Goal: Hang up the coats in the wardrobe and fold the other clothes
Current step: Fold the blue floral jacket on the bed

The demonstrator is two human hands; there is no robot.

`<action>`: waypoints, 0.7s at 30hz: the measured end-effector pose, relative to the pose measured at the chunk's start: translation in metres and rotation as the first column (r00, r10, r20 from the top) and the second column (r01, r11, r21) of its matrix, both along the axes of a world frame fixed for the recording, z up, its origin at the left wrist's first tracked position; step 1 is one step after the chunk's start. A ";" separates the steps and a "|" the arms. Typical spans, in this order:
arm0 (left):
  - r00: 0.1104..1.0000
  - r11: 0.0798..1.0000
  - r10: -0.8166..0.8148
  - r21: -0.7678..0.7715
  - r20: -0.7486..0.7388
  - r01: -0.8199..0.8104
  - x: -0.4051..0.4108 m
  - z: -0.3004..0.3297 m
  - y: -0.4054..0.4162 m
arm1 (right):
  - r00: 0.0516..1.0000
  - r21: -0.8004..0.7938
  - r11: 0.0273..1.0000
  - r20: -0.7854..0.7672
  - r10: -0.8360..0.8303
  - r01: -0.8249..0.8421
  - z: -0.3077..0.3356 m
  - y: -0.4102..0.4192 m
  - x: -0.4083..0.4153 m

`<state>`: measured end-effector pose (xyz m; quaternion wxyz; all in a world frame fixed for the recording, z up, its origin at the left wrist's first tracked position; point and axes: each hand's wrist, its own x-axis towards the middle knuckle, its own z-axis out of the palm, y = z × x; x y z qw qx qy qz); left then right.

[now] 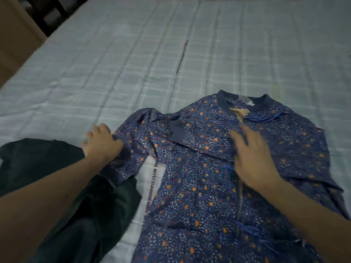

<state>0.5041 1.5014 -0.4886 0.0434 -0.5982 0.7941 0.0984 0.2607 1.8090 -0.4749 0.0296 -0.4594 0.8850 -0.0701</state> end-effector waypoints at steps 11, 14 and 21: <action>0.961 0.997 0.066 0.051 -0.267 -0.054 0.060 0.053 -0.081 | 0.966 0.319 0.948 0.246 -0.083 0.000 -0.054 -0.093 0.068; 0.971 0.990 0.122 -0.039 -0.208 -0.133 0.091 0.093 -0.119 | 0.955 0.258 0.961 0.247 -0.168 0.102 -0.044 -0.102 0.076; 0.974 0.981 0.191 -0.002 -0.125 -0.192 0.121 0.108 -0.133 | 0.902 -0.120 0.901 0.176 -0.395 0.418 0.001 -0.129 0.065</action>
